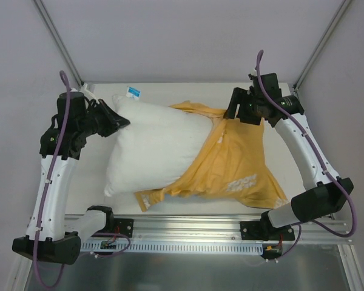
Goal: Remove the pillowcase from the pillow
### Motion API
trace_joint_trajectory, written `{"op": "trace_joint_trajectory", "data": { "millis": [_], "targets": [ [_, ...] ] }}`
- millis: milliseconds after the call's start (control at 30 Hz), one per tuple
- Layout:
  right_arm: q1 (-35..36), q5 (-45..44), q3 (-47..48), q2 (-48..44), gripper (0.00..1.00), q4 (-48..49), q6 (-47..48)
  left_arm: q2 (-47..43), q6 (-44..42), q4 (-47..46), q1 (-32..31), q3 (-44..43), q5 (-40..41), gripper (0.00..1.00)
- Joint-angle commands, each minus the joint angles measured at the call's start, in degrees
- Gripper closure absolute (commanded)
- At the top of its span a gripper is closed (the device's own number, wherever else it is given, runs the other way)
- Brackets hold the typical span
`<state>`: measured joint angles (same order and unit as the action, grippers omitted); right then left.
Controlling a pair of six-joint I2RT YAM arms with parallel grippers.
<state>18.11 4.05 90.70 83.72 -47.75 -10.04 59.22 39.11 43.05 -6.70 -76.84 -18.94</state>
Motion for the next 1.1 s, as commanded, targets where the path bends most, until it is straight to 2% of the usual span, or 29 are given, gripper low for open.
{"op": "trace_joint_trajectory", "data": {
  "millis": [0, 33, 100, 200, 233, 267, 333, 433, 600, 733, 900, 967, 1000, 1067],
  "targets": [
    [1.1, 0.9, 4.3, -0.6, 0.15, -0.1, 4.1, 0.2, -4.8, 5.4, 8.3, -2.4, 2.2, 1.00],
    [1.5, 1.3, 5.0, -0.2, 0.06, -1.5, 5.8, 0.0, -5.1, 5.6, 9.6, -1.9, 2.0, 1.00],
    [1.1, -0.6, 3.7, -1.7, 0.01, -2.8, 6.8, -0.7, -5.6, 5.6, 12.6, -0.6, 1.4, 1.00],
    [-4.3, -1.9, -1.4, -4.9, 0.04, -1.3, 4.7, -1.1, -6.3, 5.6, 14.2, 1.7, 0.1, 1.00],
    [-9.7, 0.0, -3.0, -5.1, 0.04, -0.4, 3.1, -1.1, -6.4, 5.6, 14.3, 2.1, -0.2, 1.00],
    [-12.3, 4.2, -4.5, -5.1, 0.04, 2.3, -0.6, -1.1, -6.6, 5.6, 14.3, 2.3, -0.5, 1.00],
    [-18.0, 6.1, -8.4, -3.8, 0.04, 5.1, -4.6, -1.0, -7.0, 5.6, 14.3, 2.2, -0.8, 1.00],
    [-23.5, 11.6, -9.6, 1.7, 0.04, 11.7, -12.2, -0.7, -7.6, 5.6, 14.3, 1.8, -2.2, 1.00],
    [-24.0, 18.8, -3.9, 13.9, 0.04, 16.3, -19.1, -0.4, -8.5, 5.6, 14.3, 1.7, -4.1, 1.00],
    [-21.5, 21.5, 2.6, 25.7, 0.04, 15.1, -19.3, -0.8, -9.0, 5.7, 14.3, 1.9, -4.6, 1.00],
    [-18.2, 26.9, 8.5, 33.6, 0.01, 15.3, -19.1, -0.6, -9.0, 5.6, 14.3, 1.8, -4.9, 1.00],
    [-16.9, 27.5, 8.9, 34.4, 0.23, 16.1, -19.3, -0.6, -9.1, 5.7, 14.3, 1.7, -5.1, 1.00],
    [-17.0, 27.3, 8.1, 33.7, 0.49, 16.6, -19.5, -0.9, -9.3, 5.6, 14.3, 1.5, -4.9, 1.00],
    [-17.5, 25.7, 7.3, 32.1, 0.84, 17.6, -20.0, -1.4, -9.3, 5.6, 14.3, 1.3, -4.4, 1.00]
  ]
}}
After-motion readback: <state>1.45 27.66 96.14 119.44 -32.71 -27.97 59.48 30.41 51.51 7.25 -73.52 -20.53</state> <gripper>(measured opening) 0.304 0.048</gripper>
